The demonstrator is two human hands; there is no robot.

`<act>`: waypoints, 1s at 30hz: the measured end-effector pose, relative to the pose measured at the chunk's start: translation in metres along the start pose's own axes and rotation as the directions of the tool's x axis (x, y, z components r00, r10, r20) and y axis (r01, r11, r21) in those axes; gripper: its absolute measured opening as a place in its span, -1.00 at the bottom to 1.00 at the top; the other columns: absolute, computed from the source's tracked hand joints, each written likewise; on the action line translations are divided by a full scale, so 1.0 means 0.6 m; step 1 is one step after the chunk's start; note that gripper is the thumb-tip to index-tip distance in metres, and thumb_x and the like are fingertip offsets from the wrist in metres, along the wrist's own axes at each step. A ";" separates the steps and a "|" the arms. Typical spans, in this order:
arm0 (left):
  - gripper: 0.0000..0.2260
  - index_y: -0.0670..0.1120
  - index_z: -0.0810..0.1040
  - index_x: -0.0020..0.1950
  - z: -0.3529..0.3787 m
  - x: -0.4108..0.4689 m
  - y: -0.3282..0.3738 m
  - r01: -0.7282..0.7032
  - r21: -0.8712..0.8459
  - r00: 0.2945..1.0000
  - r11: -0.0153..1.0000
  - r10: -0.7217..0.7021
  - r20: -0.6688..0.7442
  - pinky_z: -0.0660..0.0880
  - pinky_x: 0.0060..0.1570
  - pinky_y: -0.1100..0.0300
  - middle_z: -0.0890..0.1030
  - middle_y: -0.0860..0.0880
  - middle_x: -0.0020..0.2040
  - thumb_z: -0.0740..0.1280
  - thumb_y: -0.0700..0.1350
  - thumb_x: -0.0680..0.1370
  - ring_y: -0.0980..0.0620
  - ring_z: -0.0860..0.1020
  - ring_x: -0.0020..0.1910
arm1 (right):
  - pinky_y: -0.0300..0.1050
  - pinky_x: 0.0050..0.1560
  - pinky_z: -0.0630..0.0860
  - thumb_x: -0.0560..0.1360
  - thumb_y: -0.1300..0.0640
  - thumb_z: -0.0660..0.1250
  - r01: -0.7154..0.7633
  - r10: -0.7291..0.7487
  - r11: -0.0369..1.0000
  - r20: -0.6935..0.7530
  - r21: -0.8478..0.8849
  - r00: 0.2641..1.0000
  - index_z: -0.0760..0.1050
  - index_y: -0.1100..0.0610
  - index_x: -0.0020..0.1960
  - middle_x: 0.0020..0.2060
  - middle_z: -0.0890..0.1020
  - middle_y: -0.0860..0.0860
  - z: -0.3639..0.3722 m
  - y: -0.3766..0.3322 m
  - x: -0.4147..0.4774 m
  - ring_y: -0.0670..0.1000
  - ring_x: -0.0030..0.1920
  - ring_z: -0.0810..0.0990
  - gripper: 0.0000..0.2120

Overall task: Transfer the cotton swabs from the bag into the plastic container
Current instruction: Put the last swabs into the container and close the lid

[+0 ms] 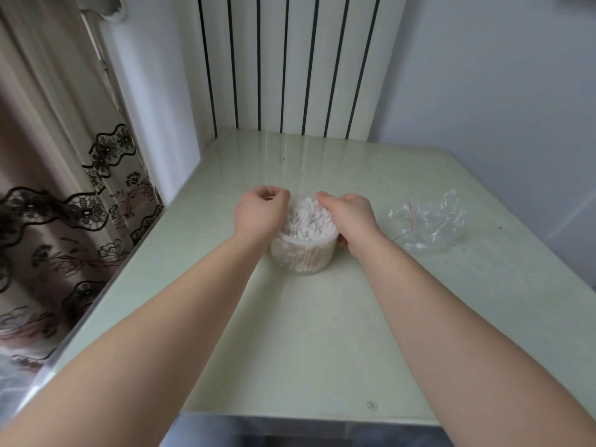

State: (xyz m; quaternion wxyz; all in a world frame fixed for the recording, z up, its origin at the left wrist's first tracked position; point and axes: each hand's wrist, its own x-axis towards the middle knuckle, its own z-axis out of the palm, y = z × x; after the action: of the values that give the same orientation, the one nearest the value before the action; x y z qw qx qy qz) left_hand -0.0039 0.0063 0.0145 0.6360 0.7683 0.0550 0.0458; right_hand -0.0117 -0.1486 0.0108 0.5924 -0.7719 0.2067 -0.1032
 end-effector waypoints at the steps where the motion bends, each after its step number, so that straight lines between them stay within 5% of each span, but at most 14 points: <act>1: -0.84 0.05 0.64 -0.07 -0.004 -0.006 0.002 -0.073 0.015 0.997 0.997 0.073 -0.023 0.62 0.08 -0.04 0.67 0.09 -0.19 0.34 0.08 0.48 -0.03 0.65 -0.15 | 0.01 -0.16 0.61 0.26 -0.26 0.39 0.027 -0.028 0.999 -0.021 -0.037 0.999 0.49 0.10 -0.30 -0.30 0.67 0.02 -0.005 -0.001 -0.003 0.12 -0.20 0.66 -0.59; 3: -0.77 0.08 0.63 0.11 -0.015 -0.019 0.003 -0.207 0.030 0.978 0.978 0.207 0.000 0.61 0.10 -0.03 0.67 0.13 -0.06 0.32 0.12 0.54 0.03 0.64 -0.10 | -0.07 0.02 0.59 0.41 -0.22 0.36 0.129 -0.134 0.985 -0.037 -0.119 0.990 0.59 0.04 -0.15 -0.20 0.68 -0.09 -0.018 -0.006 -0.016 0.01 -0.06 0.66 -0.68; 6: -0.56 0.01 0.51 0.40 -0.025 -0.033 -0.014 -0.369 0.172 0.921 0.913 0.334 0.203 0.46 0.30 0.13 0.59 0.09 0.29 0.31 0.19 0.59 0.11 0.55 0.25 | -0.24 0.12 0.44 0.55 -0.15 0.33 0.285 -0.274 0.941 0.085 -0.180 0.958 0.61 0.00 0.16 0.04 0.66 -0.17 -0.030 0.002 -0.036 -0.14 0.10 0.60 -0.70; 10: -0.34 -0.08 0.31 0.57 -0.024 -0.039 -0.042 -0.484 0.227 0.853 0.845 0.397 0.340 0.21 0.38 0.31 0.39 0.00 0.50 0.37 0.20 0.56 0.11 0.35 0.46 | -0.13 0.38 0.38 0.60 -0.11 0.27 0.295 -0.263 0.937 0.178 -0.189 0.948 0.50 0.01 0.39 0.32 0.57 -0.07 -0.018 0.024 -0.046 -0.07 0.32 0.51 -0.59; 16: -0.11 0.02 0.15 0.62 -0.023 -0.048 -0.050 -0.427 0.099 0.868 0.899 0.377 0.324 0.24 0.48 0.17 0.30 0.01 0.55 0.34 0.36 0.40 0.15 0.28 0.51 | -0.17 0.18 0.40 0.61 -0.16 0.22 0.262 -0.239 0.942 0.128 -0.209 0.963 0.56 -0.01 0.27 0.14 0.64 -0.08 -0.020 0.016 -0.056 -0.04 0.19 0.56 -0.65; 21: 0.21 0.03 -0.10 0.65 -0.059 -0.041 -0.066 -0.477 0.286 0.827 0.831 0.314 0.466 0.13 0.50 0.17 0.18 -0.02 0.57 0.60 0.26 0.23 0.09 0.14 0.57 | -0.13 0.02 0.42 0.61 -0.27 0.14 0.243 -0.243 0.931 0.036 -0.270 0.969 0.56 0.02 0.11 -0.07 0.60 -0.09 -0.034 0.017 -0.059 -0.02 -0.01 0.56 -0.60; 24: 0.19 0.01 -0.05 0.66 -0.059 -0.042 -0.073 -0.464 0.355 0.860 0.812 0.315 0.402 0.16 0.47 0.24 0.22 -0.01 0.55 0.67 0.10 0.26 0.08 0.21 0.53 | 0.01 0.14 0.56 0.51 -0.37 0.15 0.192 -0.189 0.958 0.034 -0.213 0.981 0.56 0.01 -0.04 -0.12 0.66 -0.06 -0.034 0.019 -0.056 0.05 -0.03 0.65 -0.53; 30: 0.07 -0.04 0.05 0.65 -0.029 -0.025 -0.067 -0.350 0.352 0.931 0.868 0.281 0.233 0.44 0.40 0.01 0.29 -0.08 0.40 0.65 0.05 0.34 0.09 0.46 0.22 | 0.13 0.23 0.56 0.26 -0.44 0.25 0.120 -0.116 0.992 0.082 -0.045 0.990 0.60 -0.09 0.09 0.03 0.69 -0.12 -0.032 0.024 -0.026 -0.02 0.12 0.65 -0.41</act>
State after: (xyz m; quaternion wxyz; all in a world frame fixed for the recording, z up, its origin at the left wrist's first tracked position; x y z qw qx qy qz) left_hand -0.0223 0.0285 -0.0216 0.4574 0.8784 -0.1196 0.0701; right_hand -0.0359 -0.1613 0.0036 0.5737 -0.8006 0.1394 -0.1022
